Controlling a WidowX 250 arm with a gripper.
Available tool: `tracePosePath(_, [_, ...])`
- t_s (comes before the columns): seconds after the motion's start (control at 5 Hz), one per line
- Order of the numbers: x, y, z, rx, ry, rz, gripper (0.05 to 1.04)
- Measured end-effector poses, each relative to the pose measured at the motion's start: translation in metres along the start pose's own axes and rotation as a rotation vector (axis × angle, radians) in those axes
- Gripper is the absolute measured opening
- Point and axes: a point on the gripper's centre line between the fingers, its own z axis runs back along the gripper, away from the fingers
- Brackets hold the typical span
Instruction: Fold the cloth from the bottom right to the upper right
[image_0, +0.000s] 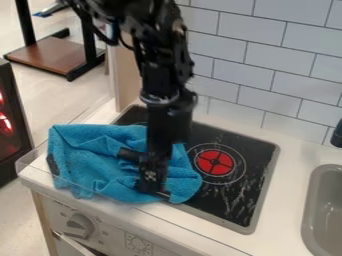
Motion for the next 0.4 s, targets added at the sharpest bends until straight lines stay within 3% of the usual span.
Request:
tracePosePath(0.2, [0.002,-0.002,-0.015,-0.041,-0.004,-0.004,0.999])
tracePosePath(0.4, [-0.003,-0.002,-0.031,-0.060,0.035,-0.005,0.999])
